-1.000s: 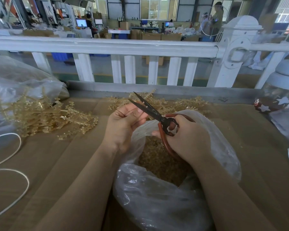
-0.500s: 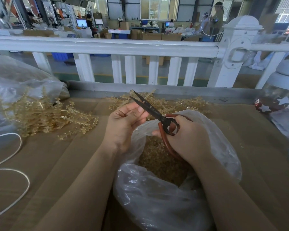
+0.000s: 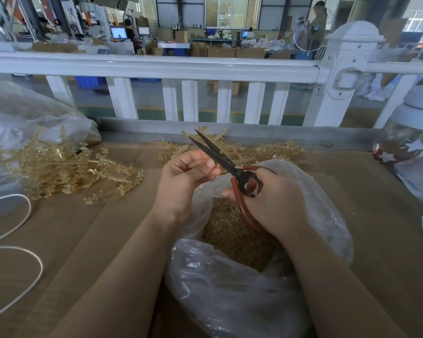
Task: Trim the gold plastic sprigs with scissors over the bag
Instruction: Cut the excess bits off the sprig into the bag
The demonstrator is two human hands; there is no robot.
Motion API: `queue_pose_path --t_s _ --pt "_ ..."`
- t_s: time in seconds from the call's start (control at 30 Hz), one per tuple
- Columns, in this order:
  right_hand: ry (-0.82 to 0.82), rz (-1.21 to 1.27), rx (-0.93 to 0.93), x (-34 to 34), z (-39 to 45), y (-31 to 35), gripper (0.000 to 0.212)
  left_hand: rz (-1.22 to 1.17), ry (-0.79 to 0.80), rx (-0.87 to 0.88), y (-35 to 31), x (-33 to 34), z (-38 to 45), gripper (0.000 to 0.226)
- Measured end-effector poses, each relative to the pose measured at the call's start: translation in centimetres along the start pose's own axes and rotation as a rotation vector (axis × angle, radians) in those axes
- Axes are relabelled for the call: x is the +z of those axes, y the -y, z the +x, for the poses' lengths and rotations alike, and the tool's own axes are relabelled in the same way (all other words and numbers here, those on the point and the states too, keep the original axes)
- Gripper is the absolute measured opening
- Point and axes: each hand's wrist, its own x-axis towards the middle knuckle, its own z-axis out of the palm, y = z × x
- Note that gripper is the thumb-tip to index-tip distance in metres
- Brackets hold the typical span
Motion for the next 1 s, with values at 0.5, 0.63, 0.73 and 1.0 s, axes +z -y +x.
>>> queue_pose_path --t_s 0.5,0.63,0.73,1.0 --pt "0.019 -0.098 0.026 -0.3 0.1 0.0 0.082 0.225 0.025 0.102 -0.4 1.3 -0.8 0.021" --pt "0.016 -0.119 0.034 -0.4 0.1 0.1 0.072 0.242 0.025 0.114 -0.4 1.2 -0.7 0.014" --pt "-0.007 -0.137 0.018 -0.2 0.0 -0.1 0.066 0.226 0.036 0.107 -0.4 1.2 -0.6 0.015" --pt "-0.019 -0.128 0.003 -0.3 0.1 0.0 0.074 0.22 0.024 0.116 -0.2 0.8 -0.5 0.013"
